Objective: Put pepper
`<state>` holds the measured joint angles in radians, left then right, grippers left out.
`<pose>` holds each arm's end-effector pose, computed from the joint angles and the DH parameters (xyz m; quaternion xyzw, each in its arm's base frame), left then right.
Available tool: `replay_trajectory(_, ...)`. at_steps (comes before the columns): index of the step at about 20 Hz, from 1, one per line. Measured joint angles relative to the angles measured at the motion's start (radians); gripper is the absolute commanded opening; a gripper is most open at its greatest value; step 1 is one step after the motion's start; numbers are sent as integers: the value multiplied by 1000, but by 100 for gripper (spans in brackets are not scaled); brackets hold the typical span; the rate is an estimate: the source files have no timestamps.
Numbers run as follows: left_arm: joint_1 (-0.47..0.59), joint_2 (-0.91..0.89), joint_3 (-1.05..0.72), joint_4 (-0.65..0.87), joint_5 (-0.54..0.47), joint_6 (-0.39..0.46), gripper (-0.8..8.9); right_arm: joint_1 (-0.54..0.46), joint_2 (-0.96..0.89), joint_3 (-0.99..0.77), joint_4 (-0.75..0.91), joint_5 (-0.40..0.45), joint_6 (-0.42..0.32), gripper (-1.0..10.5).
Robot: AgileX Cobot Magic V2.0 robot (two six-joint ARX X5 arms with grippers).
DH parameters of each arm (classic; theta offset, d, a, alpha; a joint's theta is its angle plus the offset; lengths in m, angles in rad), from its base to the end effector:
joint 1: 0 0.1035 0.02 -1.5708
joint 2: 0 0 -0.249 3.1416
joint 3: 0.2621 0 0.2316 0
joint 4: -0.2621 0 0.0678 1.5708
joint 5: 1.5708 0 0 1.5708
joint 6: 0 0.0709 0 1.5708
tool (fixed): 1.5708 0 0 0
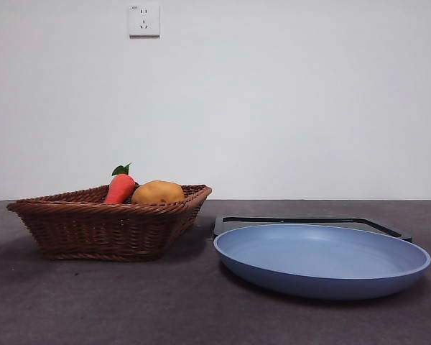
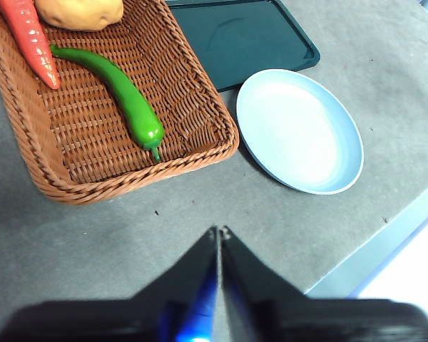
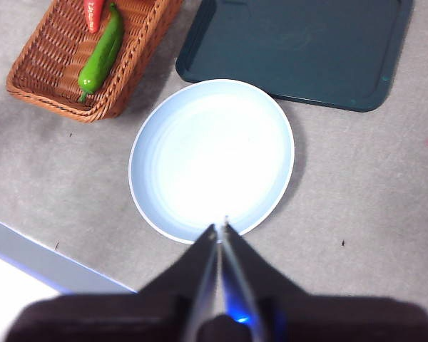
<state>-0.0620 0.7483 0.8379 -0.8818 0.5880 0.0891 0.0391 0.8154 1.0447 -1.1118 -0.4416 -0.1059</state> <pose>0.1413 -0.0482 0.2624 -0.0613 0.3591 -0.3109 0.8779 0.1360 0.0356 0.2922 0.0388 0.4065 0.2371 0.8815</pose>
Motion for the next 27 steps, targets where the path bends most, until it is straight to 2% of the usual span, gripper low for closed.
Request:
replay_trajectory(2, 0, 0, 0, 0, -11, 0, 370, 0, 0, 0, 0, 0, 5, 308)
replay_trajectory(3, 0, 0, 0, 0, -10, 0, 389, 0, 0, 0, 1, 0, 11, 330)
replay_trajectory(9, -13, 0, 0, 0, -10, 0, 388, 0, 53, 0, 8, 0, 45, 325)
replay_trajectory(15, -13, 0, 0, 0, -10, 0, 388, 8, 274, 0, 137, 1, 66, 324)
replay_trajectory(23, -13, 0, 0, 1, -10, 0, 388, 67, 666, 0, 321, 61, 71, 323)
replay_trajectory(27, -13, 0, 0, 1, -10, 0, 388, 103, 801, 0, 358, 155, 45, 318)
